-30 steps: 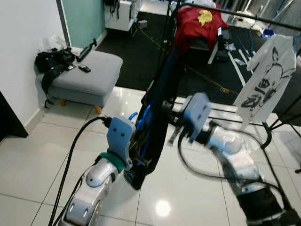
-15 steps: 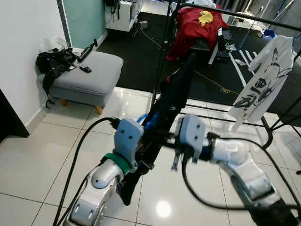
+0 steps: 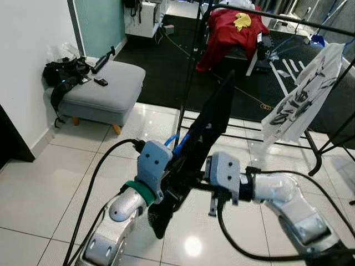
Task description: Hang hanger
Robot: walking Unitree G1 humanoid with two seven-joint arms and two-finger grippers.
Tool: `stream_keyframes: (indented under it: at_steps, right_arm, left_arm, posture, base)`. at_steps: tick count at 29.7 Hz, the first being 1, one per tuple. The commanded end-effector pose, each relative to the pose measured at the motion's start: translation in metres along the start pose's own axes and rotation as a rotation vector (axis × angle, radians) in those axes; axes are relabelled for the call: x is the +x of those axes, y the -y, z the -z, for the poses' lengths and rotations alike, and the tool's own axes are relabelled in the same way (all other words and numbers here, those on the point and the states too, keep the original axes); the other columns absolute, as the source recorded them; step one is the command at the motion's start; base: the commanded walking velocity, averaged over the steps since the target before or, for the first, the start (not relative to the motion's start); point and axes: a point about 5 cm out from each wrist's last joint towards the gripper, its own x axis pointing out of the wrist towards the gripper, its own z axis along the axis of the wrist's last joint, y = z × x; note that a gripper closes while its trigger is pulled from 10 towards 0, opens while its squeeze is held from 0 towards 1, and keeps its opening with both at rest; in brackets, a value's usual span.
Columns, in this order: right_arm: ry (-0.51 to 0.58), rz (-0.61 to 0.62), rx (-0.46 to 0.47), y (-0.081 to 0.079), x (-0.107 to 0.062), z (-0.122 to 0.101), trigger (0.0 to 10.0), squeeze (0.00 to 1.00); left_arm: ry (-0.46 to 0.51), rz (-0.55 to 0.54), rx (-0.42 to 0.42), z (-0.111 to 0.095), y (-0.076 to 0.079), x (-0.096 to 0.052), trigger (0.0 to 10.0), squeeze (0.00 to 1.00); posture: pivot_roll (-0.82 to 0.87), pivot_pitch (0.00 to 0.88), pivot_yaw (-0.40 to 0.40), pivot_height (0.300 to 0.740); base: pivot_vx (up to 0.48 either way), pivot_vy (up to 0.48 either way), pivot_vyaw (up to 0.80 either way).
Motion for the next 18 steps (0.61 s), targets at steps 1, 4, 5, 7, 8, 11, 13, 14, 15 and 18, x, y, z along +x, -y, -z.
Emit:
stream_keyframes:
  at_steps: [1, 4, 5, 7, 8, 11, 13, 14, 15, 18]
  right_arm:
    - [0.033, -0.012, -0.031, 0.010, -0.012, -0.016, 10.0, 0.00]
    - [0.055, -0.048, -0.044, 0.016, -0.018, -0.030, 10.0, 0.00]
    - [0.072, -0.079, -0.048, 0.019, -0.021, -0.040, 10.0, 0.00]
    - [0.117, -0.130, -0.038, 0.023, -0.027, -0.056, 10.0, 0.00]
    - [0.138, -0.161, -0.038, 0.024, -0.030, -0.065, 10.0, 0.14]
    - [0.131, -0.195, -0.053, 0.026, -0.033, -0.071, 10.0, 1.00]
    - [0.131, -0.195, -0.053, 0.026, -0.033, -0.071, 10.0, 1.00]
    - [0.117, -0.206, -0.063, 0.027, -0.033, -0.072, 10.0, 1.00]
    - [0.117, -0.206, -0.063, 0.027, -0.033, -0.072, 10.0, 1.00]
    - [0.061, -0.243, -0.069, 0.025, -0.035, -0.065, 10.0, 1.00]
  left_arm:
    - [0.006, 0.062, 0.051, 0.003, 0.010, -0.001, 10.0, 0.00]
    - [-0.024, 0.089, 0.088, 0.012, 0.015, -0.003, 10.0, 0.00]
    - [-0.040, 0.117, 0.120, 0.018, 0.019, -0.005, 10.0, 0.00]
    - [-0.061, 0.156, 0.150, 0.025, 0.024, -0.008, 10.0, 0.00]
    - [-0.071, 0.175, 0.169, 0.028, 0.026, -0.009, 10.0, 0.00]
    - [-0.081, 0.203, 0.202, 0.030, 0.027, -0.011, 10.0, 0.00]
    - [-0.081, 0.203, 0.202, 0.030, 0.027, -0.011, 10.0, 0.00]
    - [-0.085, 0.216, 0.218, 0.031, 0.026, -0.012, 10.0, 0.00]
    - [-0.085, 0.216, 0.218, 0.031, 0.026, -0.012, 10.0, 0.00]
    - [-0.087, 0.236, 0.239, 0.032, 0.025, -0.013, 10.0, 0.00]
  posture:
    - [-0.11, 0.130, -0.016, 0.740]
    - [-0.12, 0.131, -0.013, 0.740]
    - [-0.12, 0.131, -0.013, 0.740]
    - [-0.12, 0.132, -0.012, 0.740]
    - [-0.12, 0.133, -0.014, 0.740]
    - [-0.12, 0.133, -0.016, 0.740]
    - [-0.12, 0.133, -0.016, 0.740]
    - [-0.12, 0.133, -0.016, 0.740]
    - [-0.12, 0.133, -0.016, 0.740]
    - [-0.12, 0.133, -0.017, 0.740]
  base:
    - [0.000, 0.000, 0.00]
    - [0.000, 0.000, 0.00]
    - [0.000, 0.000, 0.00]
    - [0.000, 0.000, 0.00]
    - [0.000, 0.000, 0.00]
    - [0.000, 0.000, 0.00]
    - [0.000, 0.000, 0.00]
    - [0.000, 0.000, 0.00]
    - [0.000, 0.000, 0.00]
    - [0.000, 0.000, 0.00]
